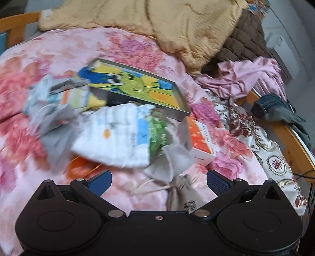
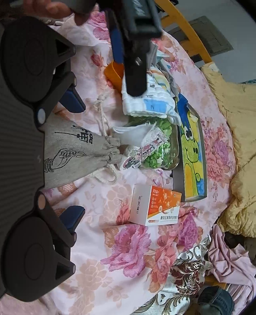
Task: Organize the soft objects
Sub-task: 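Grasp the burlap drawstring pouch with the right tool while the left tool reaches toward the white mask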
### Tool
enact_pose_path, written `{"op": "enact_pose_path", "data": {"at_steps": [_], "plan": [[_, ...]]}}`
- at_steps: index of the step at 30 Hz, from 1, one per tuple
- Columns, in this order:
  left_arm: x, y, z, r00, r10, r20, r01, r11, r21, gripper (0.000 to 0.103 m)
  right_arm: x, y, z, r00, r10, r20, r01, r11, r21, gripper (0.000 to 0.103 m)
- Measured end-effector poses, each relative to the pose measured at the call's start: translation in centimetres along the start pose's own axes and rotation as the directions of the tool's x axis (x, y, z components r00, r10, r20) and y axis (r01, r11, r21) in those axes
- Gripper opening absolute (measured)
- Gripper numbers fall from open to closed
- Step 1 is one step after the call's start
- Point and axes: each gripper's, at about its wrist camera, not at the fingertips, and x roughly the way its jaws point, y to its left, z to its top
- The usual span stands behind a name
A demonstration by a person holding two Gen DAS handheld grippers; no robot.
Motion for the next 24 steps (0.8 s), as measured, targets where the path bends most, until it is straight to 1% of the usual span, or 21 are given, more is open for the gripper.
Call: {"op": "enact_pose_path", "data": {"at_steps": [2, 3, 7, 12, 14, 18, 20, 22, 24], "plan": [[1.2, -0.5, 0.8, 0.999, -0.042, -0.027, 0.043, 0.999, 0.027, 0.102, 0.3, 0.0, 0.1, 1.0, 0.006, 0.002, -0.006, 1.0, 0.008, 0.096], [1.8, -0.7, 1.0, 0.997, -0.059, -0.042, 0.06, 0.998, 0.035, 0.102, 0.5, 0.0, 0.2, 1.0, 0.009, 0.001, -0.009, 1.0, 0.008, 0.095], [4.4, -1.3, 1.5, 0.989, -0.104, -0.106, 0.111, 0.992, 0.066, 0.102, 1.3, 0.5, 0.2, 1.0, 0.008, -0.02, -0.009, 1.0, -0.011, 0.089], [6.7, -1.5, 1.3, 0.983, -0.107, -0.152, 0.12, 0.99, 0.08, 0.102, 1.4, 0.3, 0.2, 0.999, 0.034, -0.021, -0.034, 0.999, 0.002, 0.087], [7.3, -1.2, 1.2, 0.979, -0.112, -0.171, 0.127, 0.988, 0.082, 0.102, 1.7, 0.5, 0.2, 0.999, 0.028, -0.034, -0.029, 1.0, -0.013, 0.079], [8.4, -0.9, 1.2, 0.97, -0.137, -0.202, 0.159, 0.983, 0.094, 0.102, 1.9, 0.8, 0.1, 0.999, 0.023, -0.034, -0.025, 0.999, -0.047, 0.075], [8.8, -0.9, 1.3, 0.966, -0.148, -0.214, 0.171, 0.981, 0.095, 0.099, 1.9, 0.7, 0.1, 0.999, 0.027, -0.034, -0.028, 0.999, -0.041, 0.069], [9.1, -0.7, 1.3, 0.964, -0.148, -0.222, 0.17, 0.982, 0.084, 0.098, 2.0, 0.6, 0.1, 0.998, 0.039, -0.042, -0.041, 0.999, -0.036, 0.062], [9.4, -0.6, 1.2, 0.962, -0.145, -0.23, 0.164, 0.984, 0.066, 0.098, 2.1, 0.6, 0.1, 0.997, 0.055, -0.049, -0.057, 0.998, -0.033, 0.059]]}}
